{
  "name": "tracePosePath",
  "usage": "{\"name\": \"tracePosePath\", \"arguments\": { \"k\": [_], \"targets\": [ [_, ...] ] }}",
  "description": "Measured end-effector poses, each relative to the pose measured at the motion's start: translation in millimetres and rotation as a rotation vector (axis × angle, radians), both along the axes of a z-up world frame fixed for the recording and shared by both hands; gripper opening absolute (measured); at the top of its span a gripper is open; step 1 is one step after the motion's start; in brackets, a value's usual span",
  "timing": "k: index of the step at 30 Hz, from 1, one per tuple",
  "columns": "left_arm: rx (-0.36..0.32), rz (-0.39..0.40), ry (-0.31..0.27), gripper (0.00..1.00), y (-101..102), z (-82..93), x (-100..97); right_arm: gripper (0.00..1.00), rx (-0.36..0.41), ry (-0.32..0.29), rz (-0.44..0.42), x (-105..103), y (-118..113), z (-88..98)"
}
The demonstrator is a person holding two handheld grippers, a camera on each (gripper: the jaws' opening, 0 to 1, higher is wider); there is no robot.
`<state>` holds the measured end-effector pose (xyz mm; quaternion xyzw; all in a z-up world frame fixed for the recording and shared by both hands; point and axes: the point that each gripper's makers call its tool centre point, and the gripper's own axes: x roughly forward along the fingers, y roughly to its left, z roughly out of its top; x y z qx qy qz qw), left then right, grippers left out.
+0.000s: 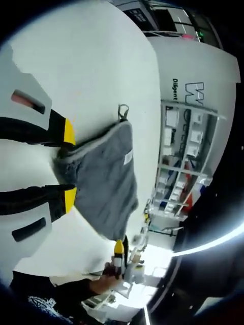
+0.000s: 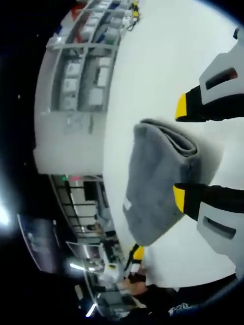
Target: Open the folded towel by lifting each exposed corner and separating the folded layers until the towel lies flat within the target outline without major curled edges
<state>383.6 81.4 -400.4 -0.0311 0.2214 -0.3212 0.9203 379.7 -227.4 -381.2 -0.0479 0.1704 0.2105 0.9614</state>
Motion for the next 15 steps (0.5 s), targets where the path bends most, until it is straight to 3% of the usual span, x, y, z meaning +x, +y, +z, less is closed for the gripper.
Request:
{"name": "tracePosePath", "arguments": {
  "k": [9,15],
  "targets": [
    [0.016,0.008,-0.004,0.23,1.8,-1.2,2.1,0.42,0.022,0.019,-0.002,3.7,-2.6,-4.5],
    [0.055,0.020,-0.026,0.18,2.3,-2.6,4.0,0.32,-0.035,0.048,0.000,7.4,-2.4,-10.2]
  ]
}}
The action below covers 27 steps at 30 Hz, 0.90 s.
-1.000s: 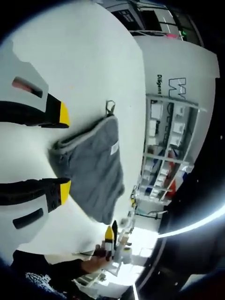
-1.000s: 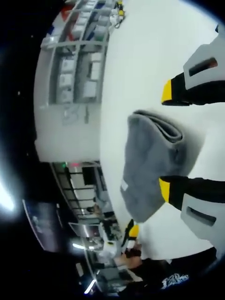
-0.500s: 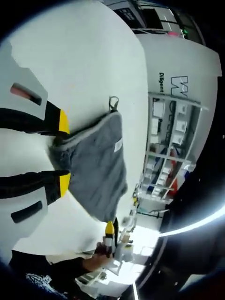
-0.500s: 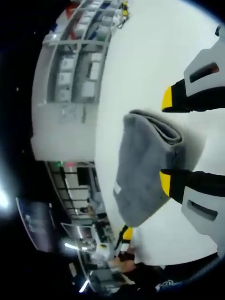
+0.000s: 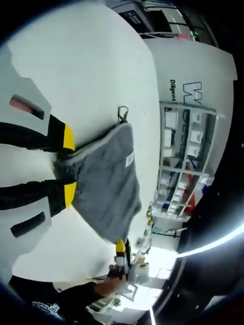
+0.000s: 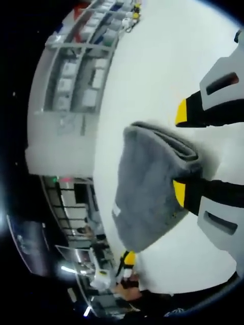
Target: Open the folded towel by lifting each exposed corner and separating the folded layers until the towel lies flat within the target outline without major curled edges
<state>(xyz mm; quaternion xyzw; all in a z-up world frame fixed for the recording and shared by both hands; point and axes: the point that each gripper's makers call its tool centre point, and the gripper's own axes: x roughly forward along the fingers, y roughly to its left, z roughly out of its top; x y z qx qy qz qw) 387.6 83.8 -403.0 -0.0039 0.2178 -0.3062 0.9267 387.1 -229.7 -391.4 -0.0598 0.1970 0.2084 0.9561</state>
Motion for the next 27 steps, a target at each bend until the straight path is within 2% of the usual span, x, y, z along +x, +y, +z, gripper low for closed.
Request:
{"name": "tracePosePath", "arguments": {
  "k": [2,5,10,15,20,23,24,27],
  "targets": [
    [0.022,0.008,-0.016,0.15,0.9,0.4,0.8,0.21,0.018,0.001,0.012,-0.7,2.0,2.1],
    [0.025,0.011,-0.018,0.13,1.7,0.8,1.2,0.12,0.037,0.012,0.017,-0.8,2.5,2.5],
    [0.027,0.010,-0.018,0.13,2.2,0.0,1.1,0.09,-0.007,0.070,0.038,-5.0,5.1,-15.4],
    [0.032,0.006,-0.023,0.11,1.8,-0.5,0.2,0.06,0.003,0.073,0.047,-5.4,4.5,-14.7],
    [0.077,-0.010,-0.055,0.10,0.2,-0.6,-3.3,0.05,0.001,0.093,0.043,0.4,3.7,-17.7],
    [0.088,-0.017,-0.053,0.09,-0.1,-1.4,-4.3,0.04,0.008,0.094,0.031,3.9,3.8,-19.3],
    [0.094,-0.021,-0.053,0.08,-0.7,-1.5,-5.4,0.04,-0.004,0.097,0.030,2.9,4.6,-18.9],
    [0.140,-0.036,-0.064,0.07,-2.4,-1.8,-8.4,0.02,-0.107,0.107,0.046,1.8,4.8,-18.2]
  ]
}}
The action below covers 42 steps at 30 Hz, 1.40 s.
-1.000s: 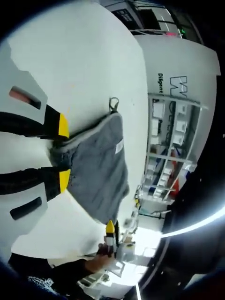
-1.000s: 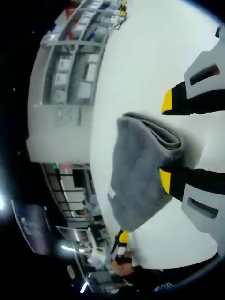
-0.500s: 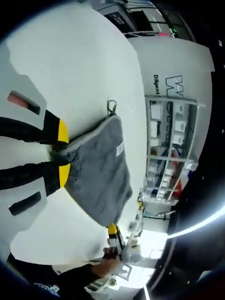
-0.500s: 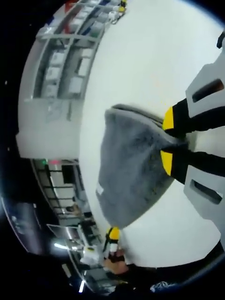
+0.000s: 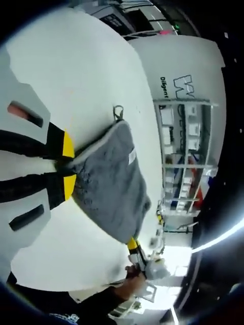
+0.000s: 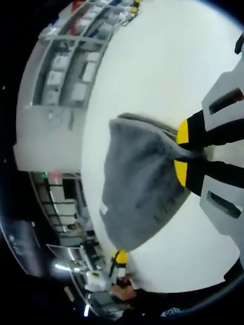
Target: Open the folded towel by lifting each exposed corner and separating the folded layers until the towel lies flat within the target outline without major curled edges
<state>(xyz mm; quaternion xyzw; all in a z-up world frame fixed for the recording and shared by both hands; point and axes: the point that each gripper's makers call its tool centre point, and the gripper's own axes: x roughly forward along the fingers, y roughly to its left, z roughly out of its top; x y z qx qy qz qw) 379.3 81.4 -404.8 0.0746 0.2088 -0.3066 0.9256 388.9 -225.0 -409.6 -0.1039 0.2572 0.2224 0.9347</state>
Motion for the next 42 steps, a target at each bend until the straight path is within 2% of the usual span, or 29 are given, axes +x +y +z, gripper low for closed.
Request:
{"name": "tracePosePath", "arguments": {
  "k": [4,7,8,11,14,18,19,27,33,42],
  "targets": [
    [0.064,-0.017,-0.018,0.07,-1.9,-0.7,-3.9,0.00,-0.094,0.048,0.020,1.3,3.0,-2.3],
    [0.078,-0.029,-0.003,0.06,-3.9,-1.1,-7.6,0.00,-0.065,0.136,0.027,7.2,0.0,-5.3],
    [0.087,-0.036,0.001,0.05,-4.7,-1.4,-9.4,0.00,-0.079,0.160,0.039,8.6,-1.0,-5.3],
    [0.118,-0.060,0.001,0.05,-8.3,-2.0,-15.7,0.00,-0.119,0.195,0.052,14.3,-2.0,-5.8],
    [0.117,-0.076,0.006,0.05,-10.7,-2.5,-19.0,0.00,-0.166,0.224,0.057,25.2,-6.0,-5.8],
    [0.107,-0.091,-0.001,0.05,-15.2,-3.5,-23.7,0.00,-0.233,0.247,0.072,34.7,-5.4,-7.8],
    [0.106,-0.094,-0.006,0.05,-16.0,-3.5,-24.7,0.00,-0.239,0.252,0.071,41.9,-8.6,-7.7],
    [0.120,-0.122,-0.036,0.04,-25.3,-3.5,-34.4,0.00,-0.280,0.286,0.059,58.2,-6.2,-9.1],
    [0.127,-0.153,-0.039,0.04,-34.6,-3.4,-41.2,0.00,-0.305,0.311,0.058,79.7,-8.6,-8.8],
    [0.127,-0.202,-0.041,0.04,-48.4,-3.9,-51.4,0.00,-0.368,0.335,0.088,98.2,-6.5,-9.0]
  ]
}}
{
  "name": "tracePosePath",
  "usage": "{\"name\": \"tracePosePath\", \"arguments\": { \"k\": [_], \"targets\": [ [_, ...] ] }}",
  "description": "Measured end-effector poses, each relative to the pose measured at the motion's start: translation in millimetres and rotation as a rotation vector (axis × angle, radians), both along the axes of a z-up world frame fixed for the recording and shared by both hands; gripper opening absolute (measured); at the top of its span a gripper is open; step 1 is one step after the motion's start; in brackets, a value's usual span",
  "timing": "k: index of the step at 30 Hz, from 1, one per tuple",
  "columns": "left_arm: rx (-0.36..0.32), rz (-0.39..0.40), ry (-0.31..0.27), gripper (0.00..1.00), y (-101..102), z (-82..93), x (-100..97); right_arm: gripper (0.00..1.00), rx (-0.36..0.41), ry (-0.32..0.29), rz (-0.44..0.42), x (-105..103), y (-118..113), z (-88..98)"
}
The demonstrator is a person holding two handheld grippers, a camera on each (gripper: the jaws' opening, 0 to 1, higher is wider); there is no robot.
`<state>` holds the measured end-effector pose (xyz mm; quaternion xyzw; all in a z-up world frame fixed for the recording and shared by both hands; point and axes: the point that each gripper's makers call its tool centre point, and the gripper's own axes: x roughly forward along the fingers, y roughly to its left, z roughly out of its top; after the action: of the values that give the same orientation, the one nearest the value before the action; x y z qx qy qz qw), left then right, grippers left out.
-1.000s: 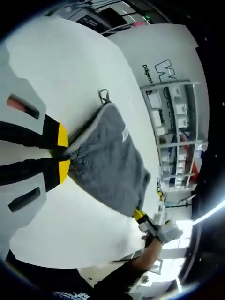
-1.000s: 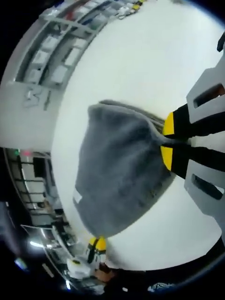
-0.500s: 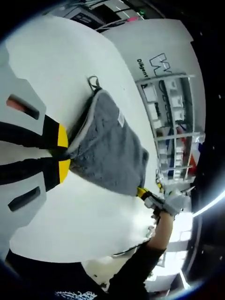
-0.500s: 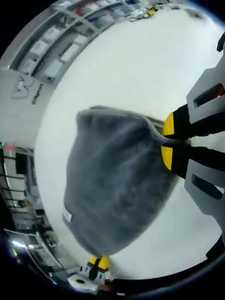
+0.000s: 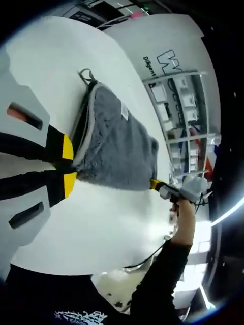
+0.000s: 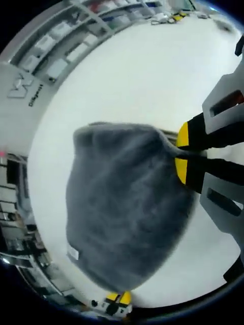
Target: Open the folded towel by lifting each exposed corner and separating the folded layers until the towel lies flat within the target outline without major curled edges
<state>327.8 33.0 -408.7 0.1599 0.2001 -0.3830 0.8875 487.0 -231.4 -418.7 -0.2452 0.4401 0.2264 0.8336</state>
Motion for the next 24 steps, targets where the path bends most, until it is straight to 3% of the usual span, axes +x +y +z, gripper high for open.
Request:
{"name": "tracePosePath", "arguments": {
  "k": [7,12,18,24],
  "targets": [
    [-0.004,-0.036,0.004,0.03,-8.2,-0.3,-7.9,0.00,0.012,0.037,0.012,9.0,3.3,-0.5],
    [-0.004,-0.070,0.003,0.03,-20.7,-0.9,-17.4,0.00,0.020,-0.004,0.057,20.8,10.9,-0.5],
    [0.009,-0.100,-0.001,0.02,-30.8,-1.0,-23.1,0.00,0.063,-0.010,0.051,33.7,16.5,0.1],
    [0.014,-0.120,-0.012,0.02,-39.5,-1.3,-28.2,0.00,-0.018,-0.041,0.096,45.8,28.6,-0.3]
  ]
}}
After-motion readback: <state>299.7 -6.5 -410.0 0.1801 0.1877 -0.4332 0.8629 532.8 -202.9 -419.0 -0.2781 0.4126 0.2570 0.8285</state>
